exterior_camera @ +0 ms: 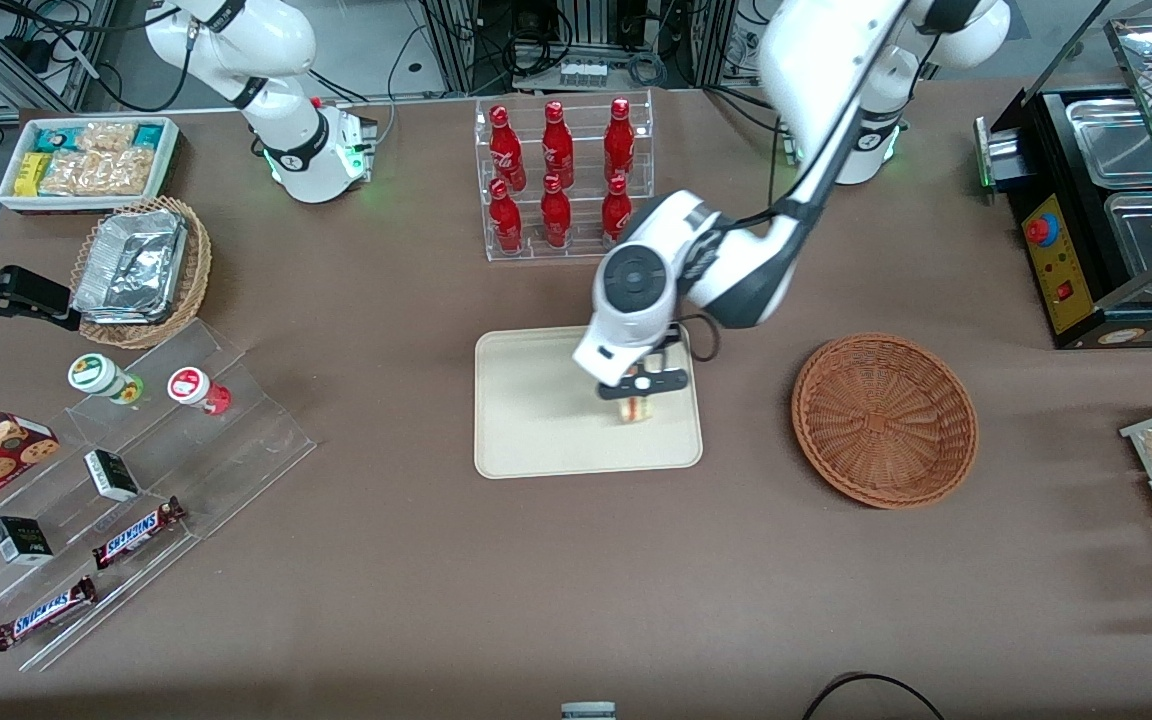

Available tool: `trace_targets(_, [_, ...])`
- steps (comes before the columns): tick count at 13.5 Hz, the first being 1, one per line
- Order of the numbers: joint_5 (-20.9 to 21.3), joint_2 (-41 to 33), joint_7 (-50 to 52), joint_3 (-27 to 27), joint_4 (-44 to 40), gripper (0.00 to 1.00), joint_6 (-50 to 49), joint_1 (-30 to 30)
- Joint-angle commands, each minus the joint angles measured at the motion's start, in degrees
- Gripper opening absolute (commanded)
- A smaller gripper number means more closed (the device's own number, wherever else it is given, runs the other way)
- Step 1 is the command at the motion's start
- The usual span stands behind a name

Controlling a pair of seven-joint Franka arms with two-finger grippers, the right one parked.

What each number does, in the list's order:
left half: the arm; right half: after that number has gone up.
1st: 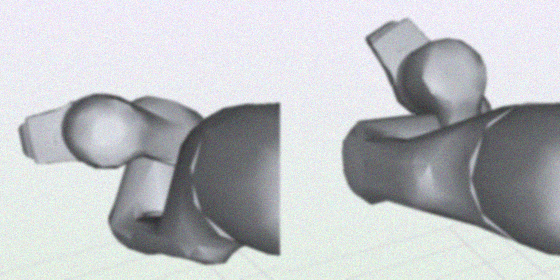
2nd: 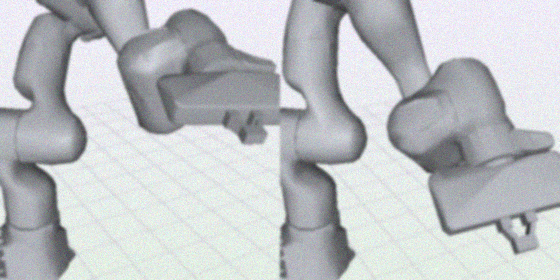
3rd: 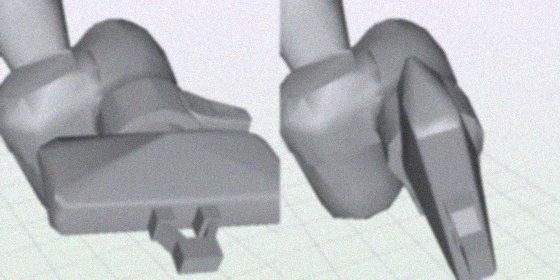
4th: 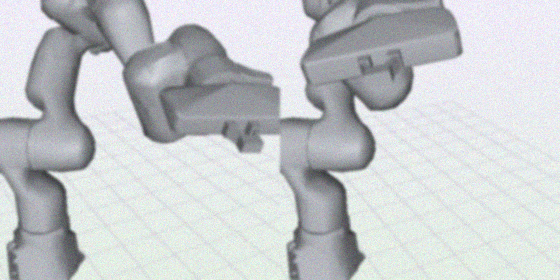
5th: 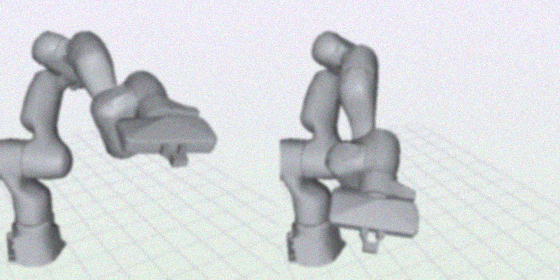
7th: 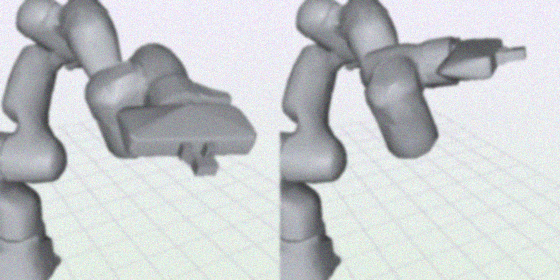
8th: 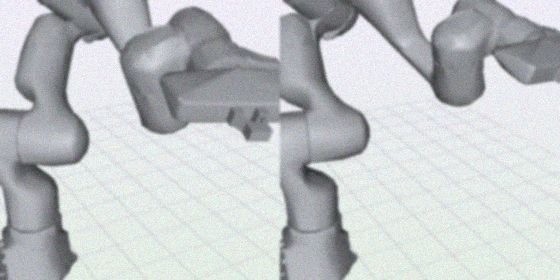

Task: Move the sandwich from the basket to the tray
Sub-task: 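Lift the sandwich and carry it with the left gripper over the cream tray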

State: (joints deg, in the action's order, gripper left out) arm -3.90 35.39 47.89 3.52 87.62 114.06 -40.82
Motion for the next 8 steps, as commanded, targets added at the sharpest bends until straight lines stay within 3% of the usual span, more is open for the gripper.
trace_targets(1, [-0.3, 7.7, 1.5, -1.0, -9.9, 0.00, -1.8, -2.4])
trace_targets(8, [1.2, 14.3, 1.5, -1.3, -21.5, 0.00, -9.2, -2.8])
